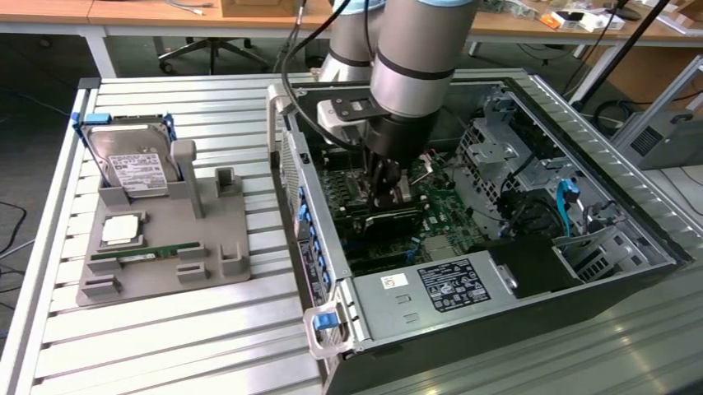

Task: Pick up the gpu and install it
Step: 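Press down on the gpu until it lock into place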

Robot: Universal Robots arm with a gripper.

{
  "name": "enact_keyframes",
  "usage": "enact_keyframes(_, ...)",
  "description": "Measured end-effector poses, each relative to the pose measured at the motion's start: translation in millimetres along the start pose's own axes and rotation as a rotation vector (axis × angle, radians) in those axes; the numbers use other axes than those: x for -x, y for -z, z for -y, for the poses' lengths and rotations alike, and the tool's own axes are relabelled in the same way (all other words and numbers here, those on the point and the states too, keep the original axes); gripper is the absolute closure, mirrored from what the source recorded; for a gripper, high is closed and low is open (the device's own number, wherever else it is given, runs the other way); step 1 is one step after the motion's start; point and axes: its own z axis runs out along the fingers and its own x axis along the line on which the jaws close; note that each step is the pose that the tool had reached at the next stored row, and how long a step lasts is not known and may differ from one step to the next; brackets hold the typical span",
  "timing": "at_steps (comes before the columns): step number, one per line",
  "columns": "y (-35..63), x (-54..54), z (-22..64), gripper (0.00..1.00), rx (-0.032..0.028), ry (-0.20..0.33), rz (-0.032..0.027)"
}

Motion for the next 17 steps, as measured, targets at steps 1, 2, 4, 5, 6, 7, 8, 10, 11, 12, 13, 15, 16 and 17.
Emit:
enact_keyframes(1,-0.1,-0.2,5.6,0.89,0.0011,0.000,0.0000)
enact_keyframes(2,-0.2,-0.3,10.1,0.89,0.0022,0.000,0.0000)
enact_keyframes(4,-0.5,-0.6,20.1,0.89,0.0044,0.000,0.0001)
enact_keyframes(5,-0.7,-0.9,26.3,0.89,0.0058,0.000,0.0002)
enact_keyframes(6,-0.8,-1.0,30.8,0.89,0.0069,0.000,0.0002)
enact_keyframes(7,-0.9,-1.2,38.7,0.89,0.0090,0.000,0.0002)
enact_keyframes(8,-1.1,-1.3,42.4,0.89,0.0099,0.000,0.0003)
enact_keyframes(10,-1.3,-1.7,52.3,0.89,0.0124,0.000,0.0003)
enact_keyframes(11,-1.4,-1.8,57.5,0.89,0.0137,0.000,0.0003)
enact_keyframes(12,-1.6,-1.9,64.8,0.89,0.0152,0.000,0.0004)
enact_keyframes(13,-1.6,-2.1,69.7,0.89,0.0161,0.000,0.0003)
enact_keyframes(15,-1.9,-2.3,79.1,0.89,0.0175,0.000,0.0004)
enact_keyframes(16,-2.0,-2.4,83.2,0.89,0.0179,0.000,0.0005)
enact_keyframes(17,-2.1,-2.5,86.8,0.89,0.0183,0.000,0.0004)
